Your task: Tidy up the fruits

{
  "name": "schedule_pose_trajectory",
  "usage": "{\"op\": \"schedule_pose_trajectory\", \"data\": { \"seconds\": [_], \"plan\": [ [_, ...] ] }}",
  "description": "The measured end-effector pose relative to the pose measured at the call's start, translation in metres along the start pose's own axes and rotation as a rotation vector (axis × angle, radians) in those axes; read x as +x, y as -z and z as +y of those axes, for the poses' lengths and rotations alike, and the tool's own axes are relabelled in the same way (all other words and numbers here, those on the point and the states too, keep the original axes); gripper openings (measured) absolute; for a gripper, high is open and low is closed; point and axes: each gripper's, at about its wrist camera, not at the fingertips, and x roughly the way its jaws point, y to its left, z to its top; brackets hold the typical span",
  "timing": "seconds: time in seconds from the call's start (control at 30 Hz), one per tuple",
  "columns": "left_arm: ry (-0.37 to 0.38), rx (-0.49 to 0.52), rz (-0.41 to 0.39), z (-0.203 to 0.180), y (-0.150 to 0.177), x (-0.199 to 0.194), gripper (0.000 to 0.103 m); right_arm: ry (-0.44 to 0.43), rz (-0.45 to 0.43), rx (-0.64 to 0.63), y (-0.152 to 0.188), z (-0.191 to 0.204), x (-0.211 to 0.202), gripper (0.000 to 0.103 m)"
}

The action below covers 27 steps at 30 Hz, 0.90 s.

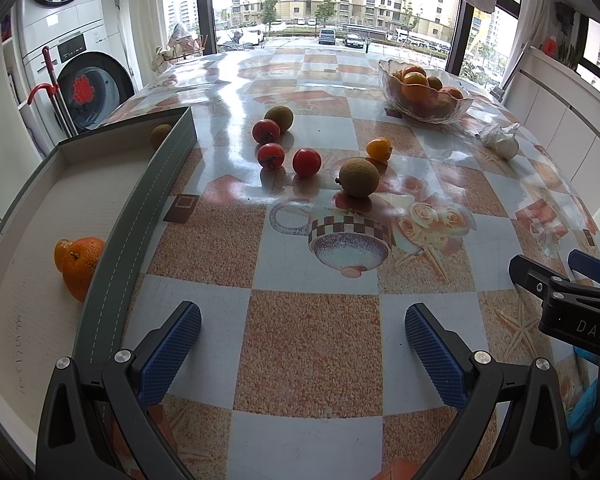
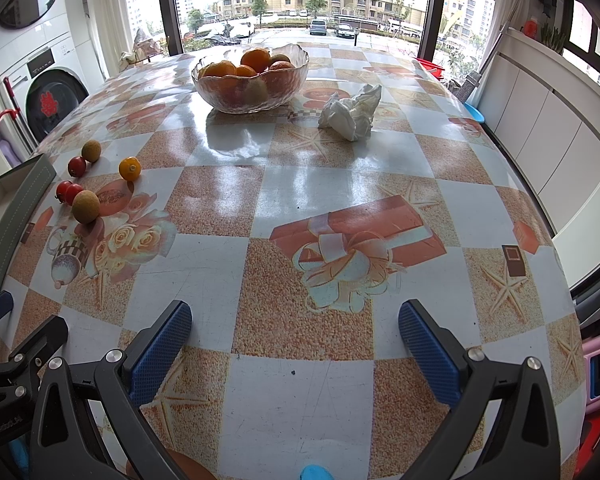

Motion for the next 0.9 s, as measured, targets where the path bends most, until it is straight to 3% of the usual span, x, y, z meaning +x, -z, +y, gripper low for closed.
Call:
{"op": "schedule_pose_trajectory", "data": {
  "seconds": [0.17,0.37,0.57,0.77,0.83,0.9],
  "plan": [
    [0.028,0.037,0.012,-0.001,0.002,-0.004,0.102,-0.009,0.081,-0.008,-0.008,0.007,0.003,0.103],
    [0.051,0.029,0.016,0.0,0.004,-0.008,0.102,-0.167,0.103,-0.077,-0.03,0.045,0.007,0.103],
    [0.049,0.03,0.02,0.001,0.009,-0.014,0.102,-0.264,0.086,-0.178,-0.056,0.095,0.018,0.099],
    [0.03,0.023,0.005,0.003,0.003,-0.017,0.102,-0.286,0.081,-0.259,-0.067,0.127,0.03,0.059],
    [0.024,0.018,0.007,0.003,-0.002,-0.016,0.102,-0.31,0.076,-0.281,-0.068,0.129,0.029,0.027],
    [0.026,0.011,0.005,0.002,-0.007,-0.015,0.102,-0.338,0.077,-0.254,-0.068,0.121,0.028,0.027]
  ]
}}
